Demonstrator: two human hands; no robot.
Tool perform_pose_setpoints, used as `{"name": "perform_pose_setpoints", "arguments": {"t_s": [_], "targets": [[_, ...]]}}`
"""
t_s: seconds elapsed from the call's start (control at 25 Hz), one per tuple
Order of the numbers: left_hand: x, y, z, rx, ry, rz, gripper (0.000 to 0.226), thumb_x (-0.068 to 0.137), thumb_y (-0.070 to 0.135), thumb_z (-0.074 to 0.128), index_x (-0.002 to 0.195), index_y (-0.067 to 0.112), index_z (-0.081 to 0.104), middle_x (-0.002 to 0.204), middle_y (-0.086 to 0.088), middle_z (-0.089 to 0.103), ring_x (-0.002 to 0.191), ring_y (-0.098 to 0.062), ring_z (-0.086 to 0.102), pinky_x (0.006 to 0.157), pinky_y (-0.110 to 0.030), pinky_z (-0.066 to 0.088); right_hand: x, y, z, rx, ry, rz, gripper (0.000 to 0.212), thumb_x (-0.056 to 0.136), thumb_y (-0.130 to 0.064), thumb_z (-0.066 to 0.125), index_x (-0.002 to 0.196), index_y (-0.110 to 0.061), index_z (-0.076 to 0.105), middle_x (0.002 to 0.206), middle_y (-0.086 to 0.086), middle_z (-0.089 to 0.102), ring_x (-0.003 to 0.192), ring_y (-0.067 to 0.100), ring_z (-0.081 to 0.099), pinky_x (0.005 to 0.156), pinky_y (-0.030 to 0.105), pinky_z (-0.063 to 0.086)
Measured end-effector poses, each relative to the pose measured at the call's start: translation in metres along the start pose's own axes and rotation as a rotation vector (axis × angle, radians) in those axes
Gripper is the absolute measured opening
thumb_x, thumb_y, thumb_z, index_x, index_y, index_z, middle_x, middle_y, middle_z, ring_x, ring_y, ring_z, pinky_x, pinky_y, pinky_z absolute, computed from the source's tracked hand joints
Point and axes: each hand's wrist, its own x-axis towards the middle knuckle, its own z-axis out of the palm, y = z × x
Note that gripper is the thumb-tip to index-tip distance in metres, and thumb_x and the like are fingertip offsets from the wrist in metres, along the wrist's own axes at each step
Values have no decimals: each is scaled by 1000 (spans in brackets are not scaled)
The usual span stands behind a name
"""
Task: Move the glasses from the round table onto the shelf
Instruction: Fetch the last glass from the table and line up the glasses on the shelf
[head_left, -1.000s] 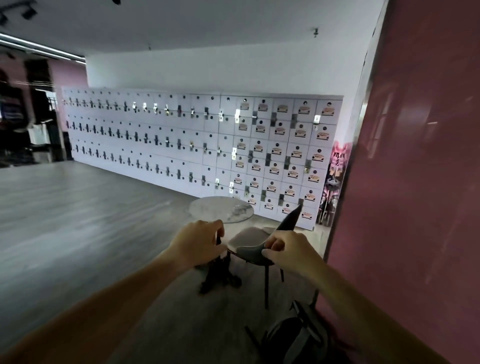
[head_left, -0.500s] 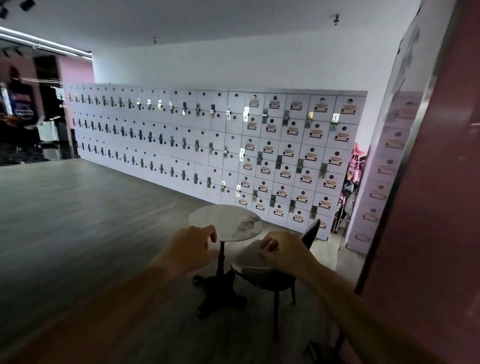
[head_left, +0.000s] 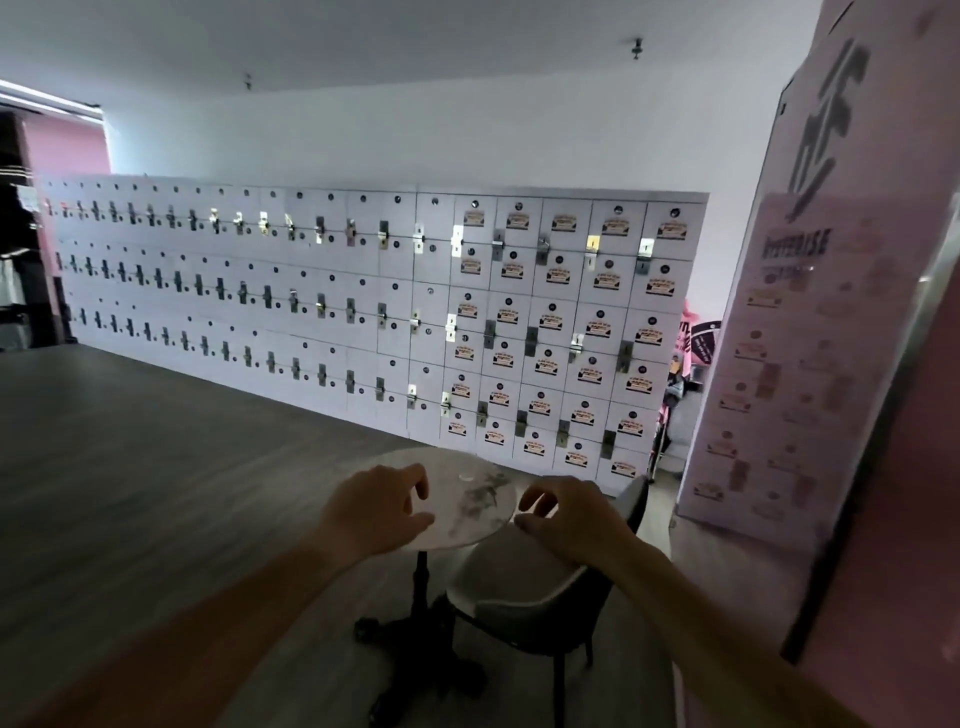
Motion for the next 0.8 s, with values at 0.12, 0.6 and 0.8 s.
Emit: {"name": "perform_pose_setpoints", "arguments": {"t_s": [0.12,0.6,0.8], "targets": [[56,-25,10,21,4,53,27,77,52,70,95,36,60,78,14,70,68,-1,58,63,-22,39,48,8,8,9,38,40,13,86,-39,71,91,-35,60,81,-19,61,70,-8,56,58,8,35],[258,-69,123,-12,-87,95,28,77,54,68,96,35,60,79,15,71,73,-5,62,66,-26,45,222,108,32,75,52,157,16,79,-42,74,72,-40,59,76,-12,67,66,0,62,58,15,41],[352,-72,167,-26,-127,73,27,79,51,69,97,33,60,80,13,72,73,-6,64,65,-25,45,314,167,25,74,24,174,12,80,-43,72,81,-39,61,81,-12,67,72,3,63,60,18,42]]}}
